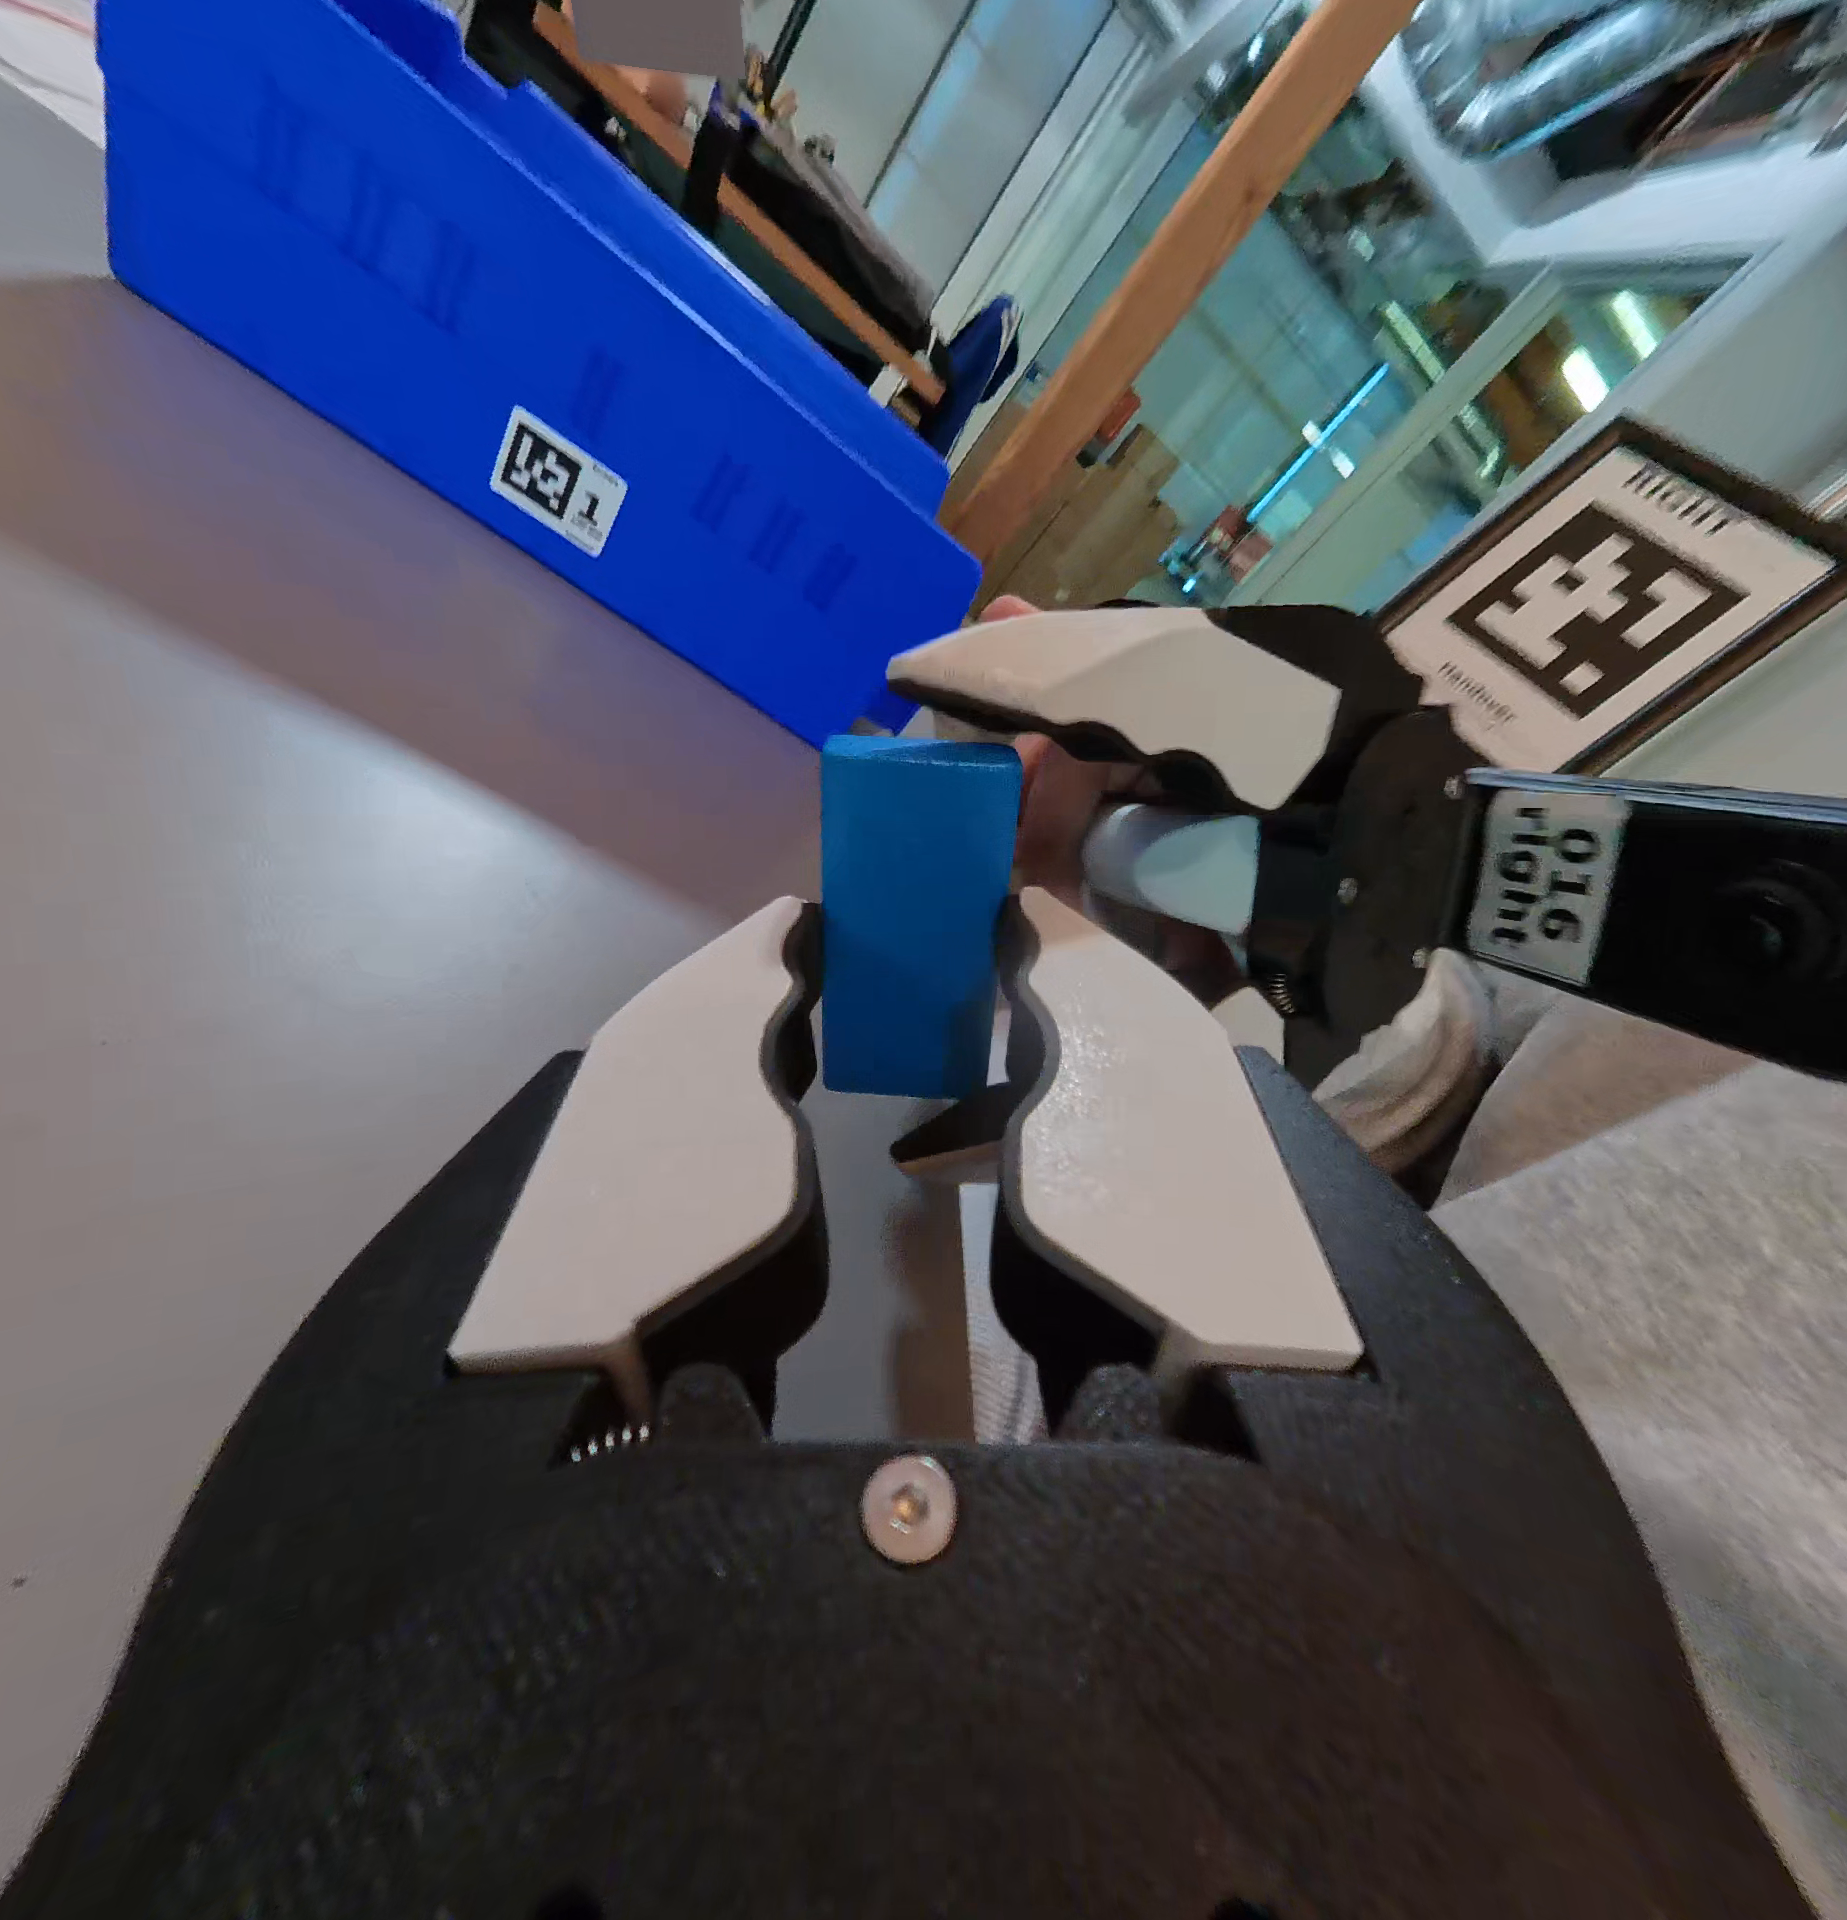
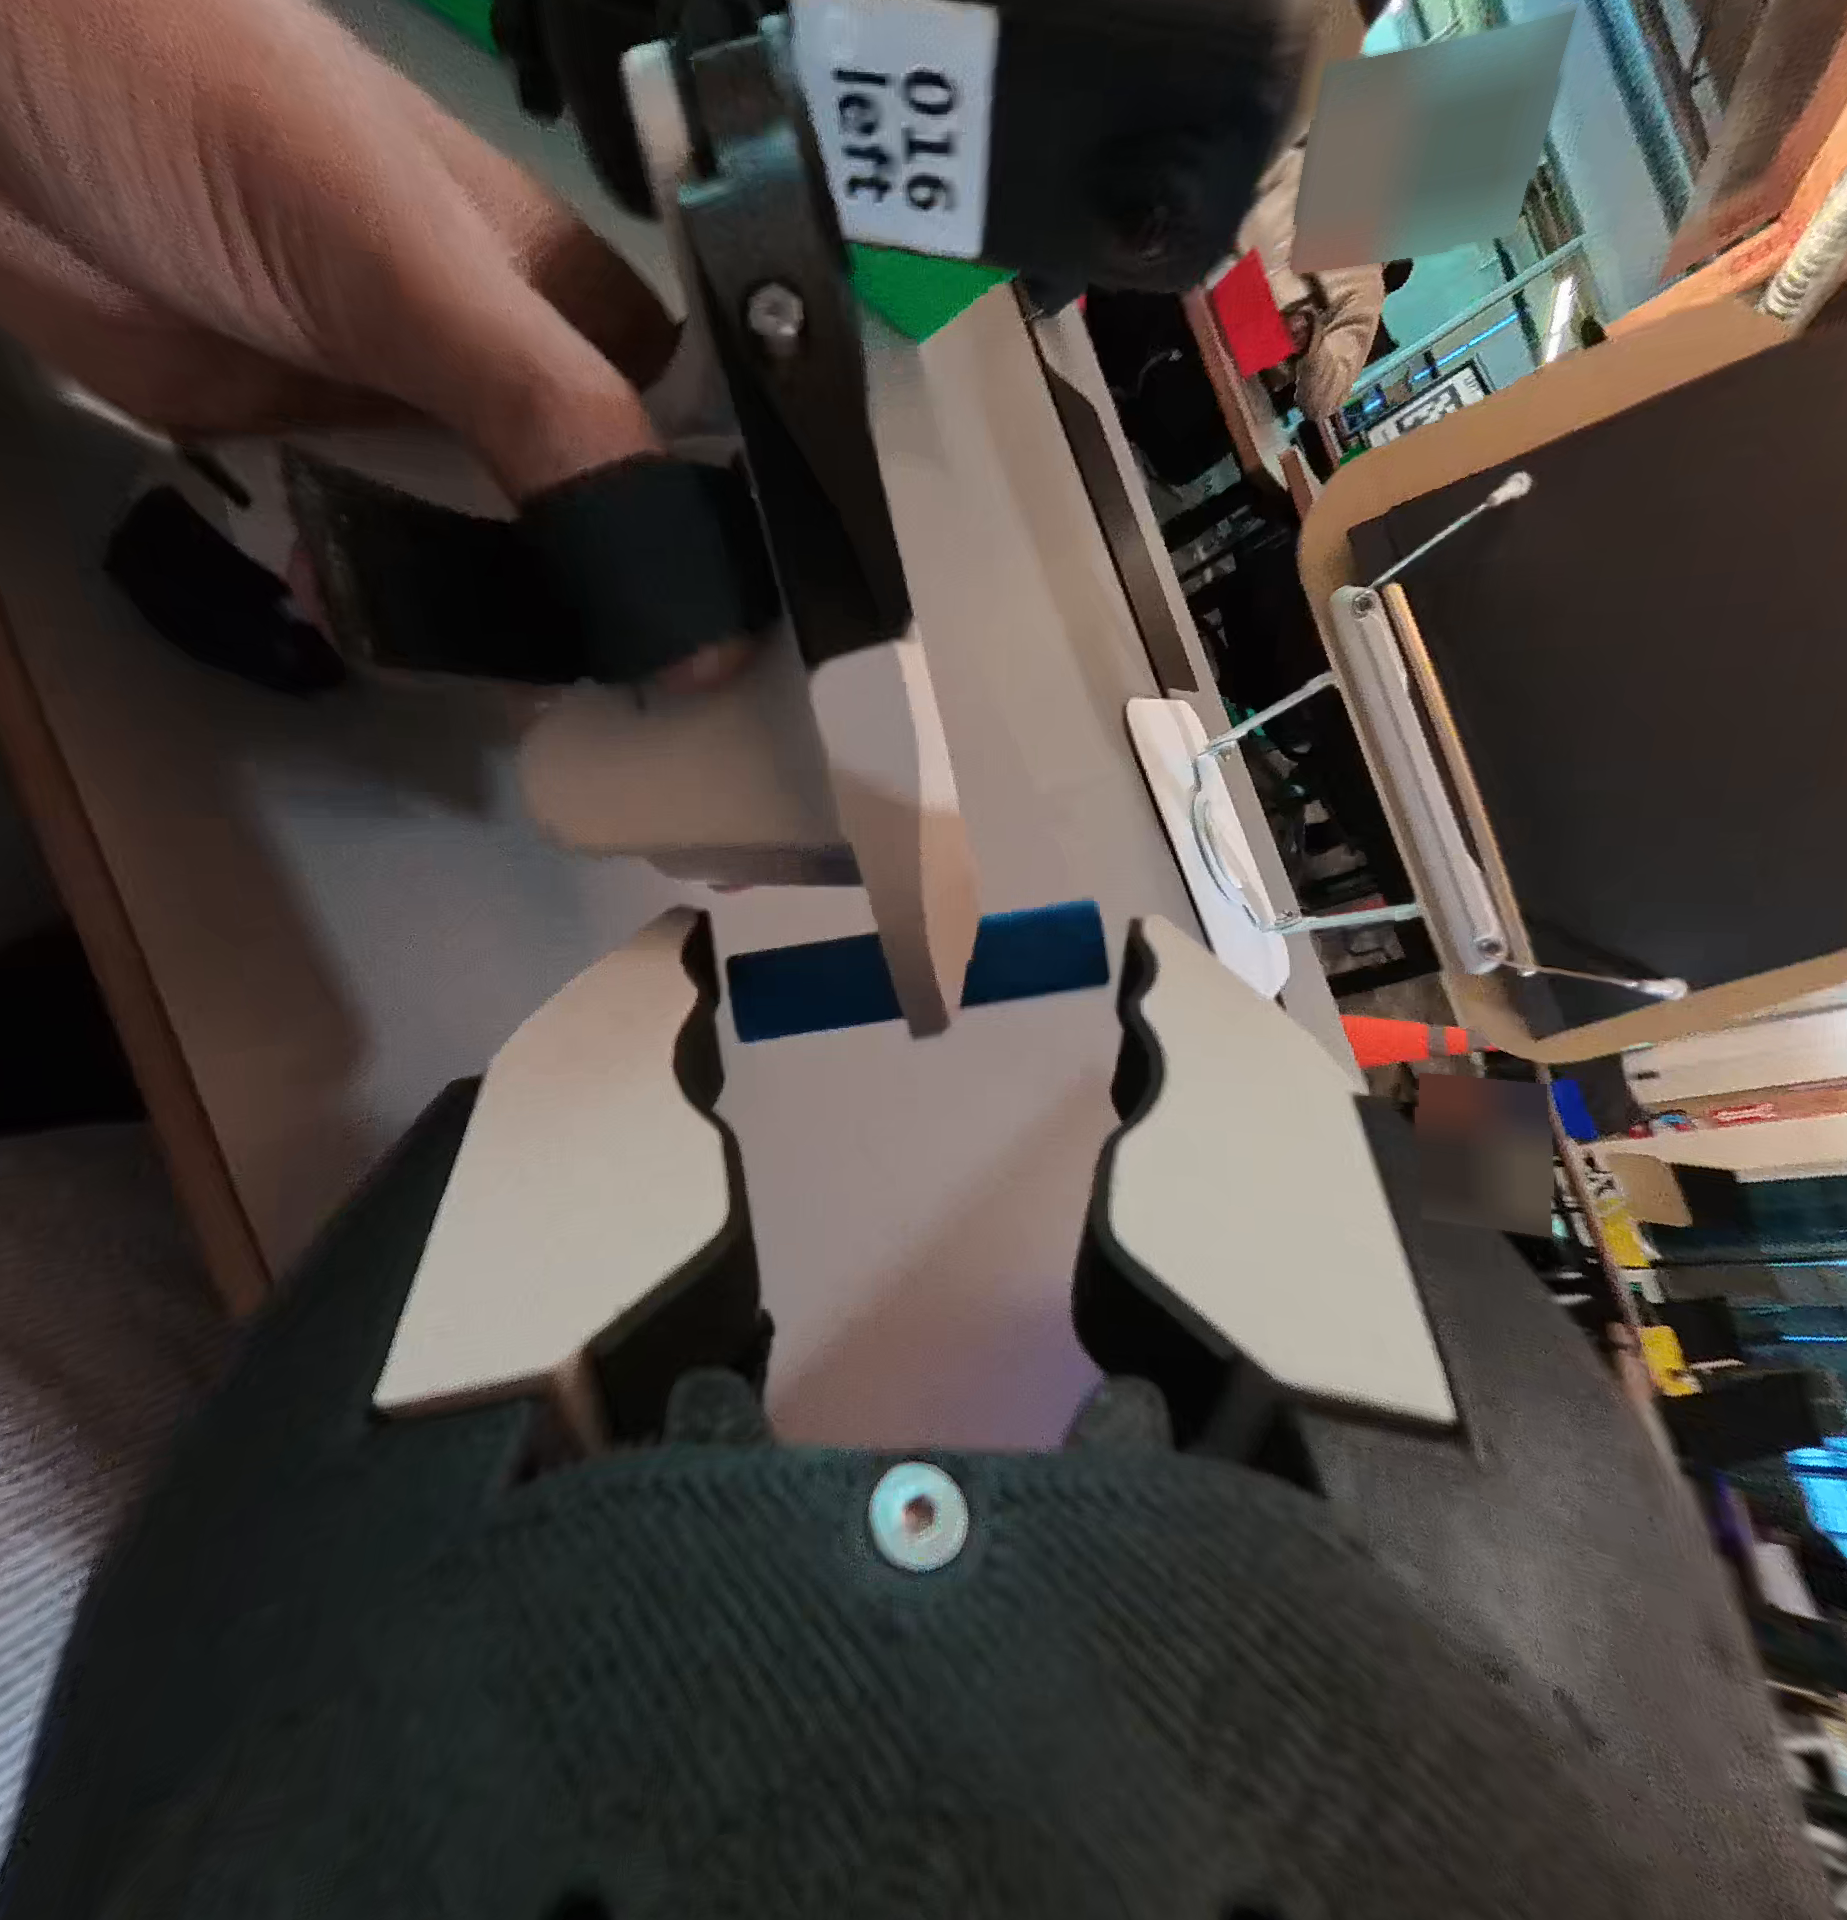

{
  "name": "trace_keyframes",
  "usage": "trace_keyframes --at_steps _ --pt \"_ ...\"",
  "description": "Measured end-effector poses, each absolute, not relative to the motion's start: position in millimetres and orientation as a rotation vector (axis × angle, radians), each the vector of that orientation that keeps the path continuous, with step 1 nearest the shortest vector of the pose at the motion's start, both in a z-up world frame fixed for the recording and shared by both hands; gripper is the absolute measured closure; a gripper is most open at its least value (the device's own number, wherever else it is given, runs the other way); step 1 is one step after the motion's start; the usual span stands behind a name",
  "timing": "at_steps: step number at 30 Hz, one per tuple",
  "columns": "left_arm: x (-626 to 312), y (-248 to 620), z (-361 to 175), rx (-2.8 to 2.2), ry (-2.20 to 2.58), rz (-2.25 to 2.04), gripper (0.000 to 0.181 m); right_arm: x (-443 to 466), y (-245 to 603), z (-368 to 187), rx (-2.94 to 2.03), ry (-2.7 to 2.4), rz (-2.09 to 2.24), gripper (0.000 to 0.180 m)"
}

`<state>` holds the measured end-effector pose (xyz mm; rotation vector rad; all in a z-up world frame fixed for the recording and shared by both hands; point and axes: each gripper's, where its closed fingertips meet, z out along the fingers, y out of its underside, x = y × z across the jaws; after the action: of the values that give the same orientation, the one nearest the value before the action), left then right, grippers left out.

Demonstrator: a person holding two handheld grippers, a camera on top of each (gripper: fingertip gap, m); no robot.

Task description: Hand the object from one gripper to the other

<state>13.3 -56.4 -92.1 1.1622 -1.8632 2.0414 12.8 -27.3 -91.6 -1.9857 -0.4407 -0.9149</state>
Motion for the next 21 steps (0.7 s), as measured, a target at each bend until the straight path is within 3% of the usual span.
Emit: trace_keyframes --at_steps 1,12,21 --pt "14 -54 -89 1.161 -1.817 2.062 0.147 15 -28 -89 -1.968 -0.401 -0.874 0.098" --pt "2 -48 -61 0.927 -1.684 2.195 0.147 21 -53 -29 -1.476 0.241 0.308 0.111" --pt "-20 -70 -57 0.716 -1.831 2.191 0.147 -7 -43 -36 -1.541 0.178 0.496 0.131"
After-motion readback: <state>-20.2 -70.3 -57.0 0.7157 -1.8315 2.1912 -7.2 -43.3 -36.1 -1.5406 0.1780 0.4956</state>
